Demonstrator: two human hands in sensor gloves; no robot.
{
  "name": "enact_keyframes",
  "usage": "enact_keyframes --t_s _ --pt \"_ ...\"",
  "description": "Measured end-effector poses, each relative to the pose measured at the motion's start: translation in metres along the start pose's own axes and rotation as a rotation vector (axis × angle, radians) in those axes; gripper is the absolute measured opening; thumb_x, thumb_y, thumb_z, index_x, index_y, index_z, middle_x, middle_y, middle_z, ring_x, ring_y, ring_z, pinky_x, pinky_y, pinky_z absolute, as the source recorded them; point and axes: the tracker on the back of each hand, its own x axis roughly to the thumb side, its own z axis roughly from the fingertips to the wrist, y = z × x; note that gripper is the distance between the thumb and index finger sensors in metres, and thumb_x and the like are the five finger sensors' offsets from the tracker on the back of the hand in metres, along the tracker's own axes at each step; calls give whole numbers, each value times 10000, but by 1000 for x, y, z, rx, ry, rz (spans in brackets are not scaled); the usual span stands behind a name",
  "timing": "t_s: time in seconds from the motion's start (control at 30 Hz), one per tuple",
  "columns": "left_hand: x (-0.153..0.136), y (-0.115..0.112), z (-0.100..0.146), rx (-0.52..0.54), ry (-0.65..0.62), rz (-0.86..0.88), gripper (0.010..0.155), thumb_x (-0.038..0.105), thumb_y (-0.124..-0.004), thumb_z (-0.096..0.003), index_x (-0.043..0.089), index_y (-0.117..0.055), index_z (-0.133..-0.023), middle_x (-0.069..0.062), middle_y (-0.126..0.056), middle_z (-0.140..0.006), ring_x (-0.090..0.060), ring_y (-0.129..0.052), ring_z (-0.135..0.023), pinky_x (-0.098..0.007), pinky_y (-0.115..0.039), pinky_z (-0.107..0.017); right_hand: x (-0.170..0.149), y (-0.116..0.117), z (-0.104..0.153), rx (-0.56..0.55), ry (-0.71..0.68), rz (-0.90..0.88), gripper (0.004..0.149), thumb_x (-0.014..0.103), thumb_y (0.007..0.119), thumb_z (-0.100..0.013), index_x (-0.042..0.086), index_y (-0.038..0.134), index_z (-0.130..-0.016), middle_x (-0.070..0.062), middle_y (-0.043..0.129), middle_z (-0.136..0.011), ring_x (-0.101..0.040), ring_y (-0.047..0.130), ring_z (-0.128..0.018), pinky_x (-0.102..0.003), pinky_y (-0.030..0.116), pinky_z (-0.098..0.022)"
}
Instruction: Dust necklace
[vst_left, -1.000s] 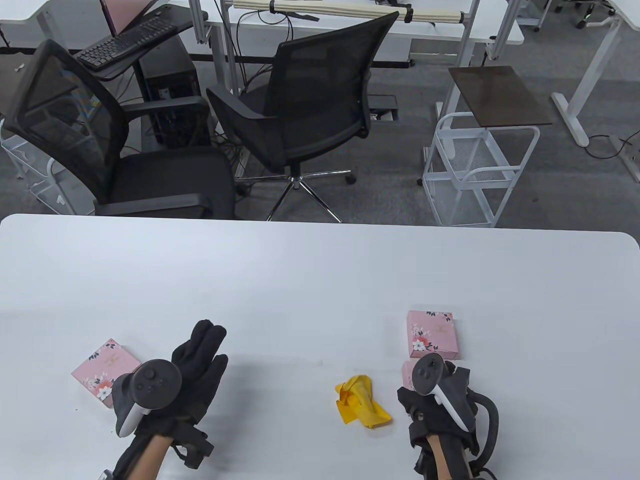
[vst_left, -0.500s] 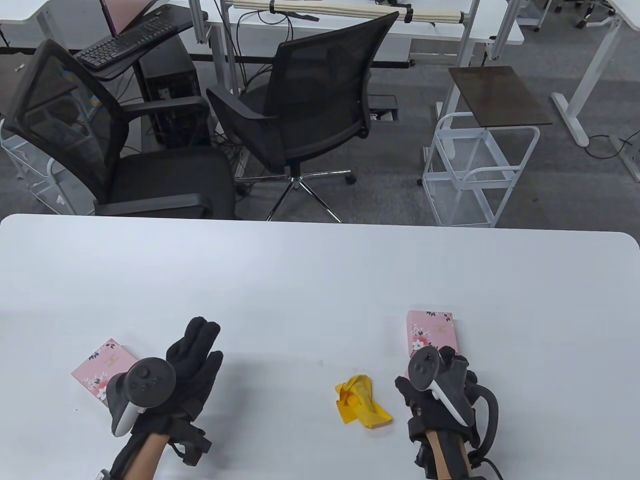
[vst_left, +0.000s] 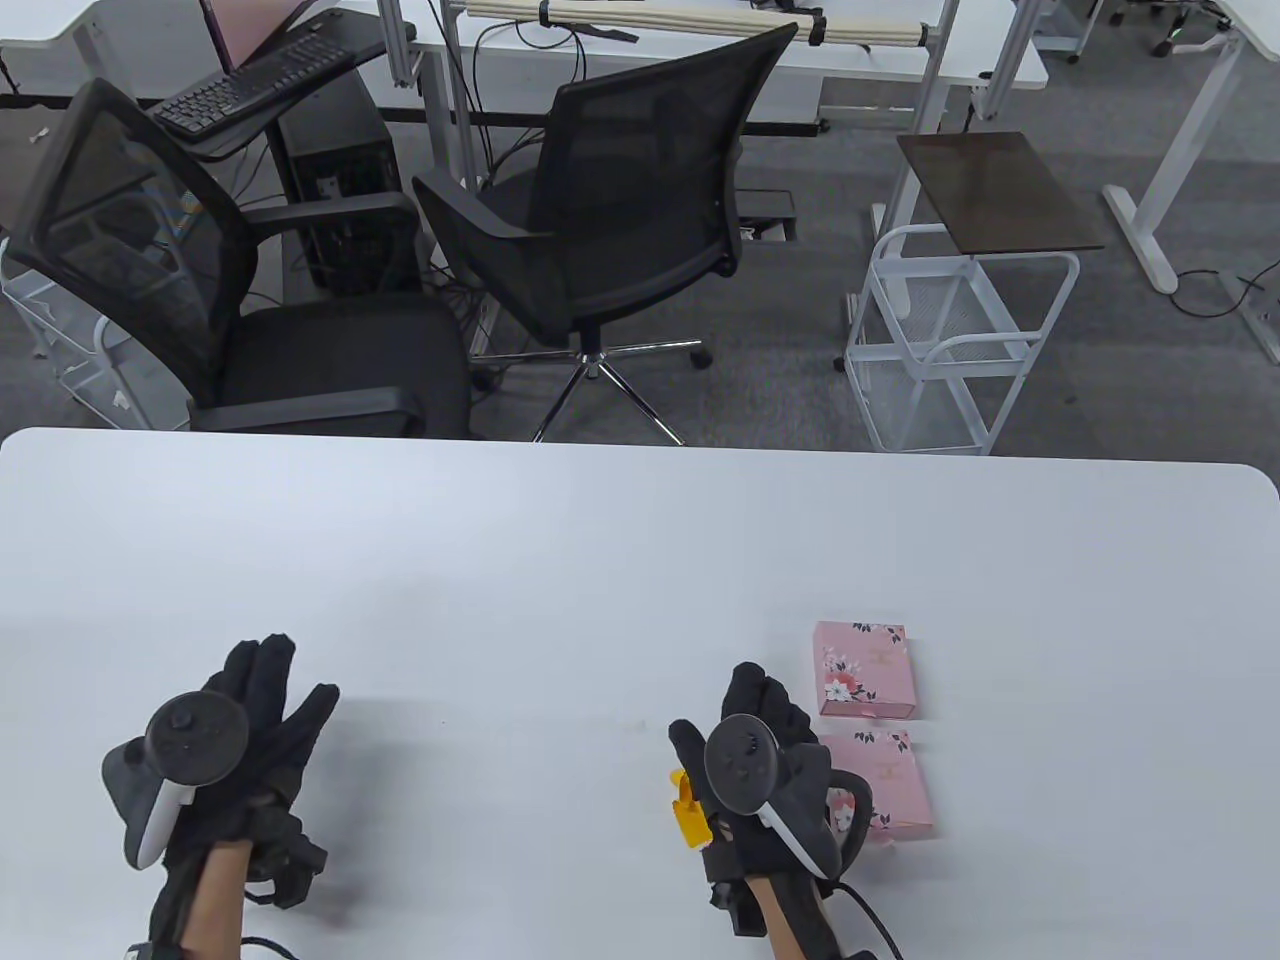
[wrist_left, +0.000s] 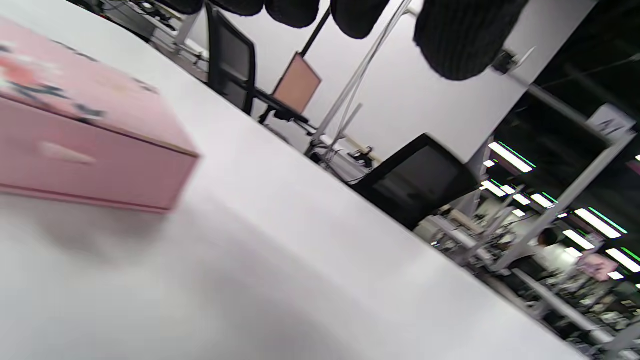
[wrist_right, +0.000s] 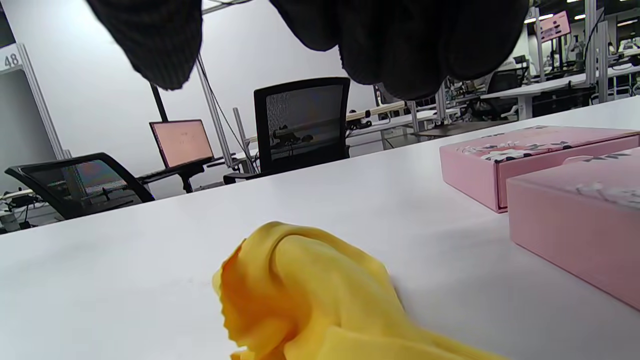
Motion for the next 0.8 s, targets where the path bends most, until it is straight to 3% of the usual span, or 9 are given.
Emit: enact_keyframes --t_s 0.13,0.33,0.5,0.6,0.8 --pt "-16 -1 -8 -42 177 -143 873 623 -748 -594 219 -286 -1216 -166 -247 -1277 -443 -212 -1108 -636 -331 -794 -3 3 3 6 -5 2 791 497 733 -655 -41 428 -1148 -372 528 -1112 -624 661 -908 -695 565 -694" --pt "-32 -17 -18 -221 329 -269 1012 665 -766 -570 205 -126 -1205 -223 -9 -1234 -514 -38 -1069 -659 -209 -778 -2 8 8 25 -20 -7 763 493 724 -658 -27 452 -1145 -367 536 -1110 -619 665 -907 -692 569 -693" --pt "-42 -30 -22 -287 371 -296 1028 636 -782 -575 217 -65 -1182 -221 18 -1221 -496 2 -1064 -672 -193 -770 1 1 11 -34 -35 41 742 492 723 -659 -15 475 -1141 -357 559 -1105 -602 691 -896 -676 594 -684" --pt "-38 -28 -23 -227 359 -357 995 580 -824 -572 219 -137 -1196 -219 -94 -1251 -490 -99 -1089 -670 -255 -780 1 2 11 -33 -34 41 739 492 722 -659 -13 478 -1141 -352 564 -1104 -599 698 -892 -674 597 -683" --pt "-28 -28 -24 -272 288 -369 1090 623 -887 -514 173 -177 -1207 -304 -207 -1220 -537 -224 -1061 -658 -323 -792 0 3 11 -13 -35 28 729 491 718 -660 -8 487 -1139 -347 572 -1102 -591 707 -888 -671 601 -680"
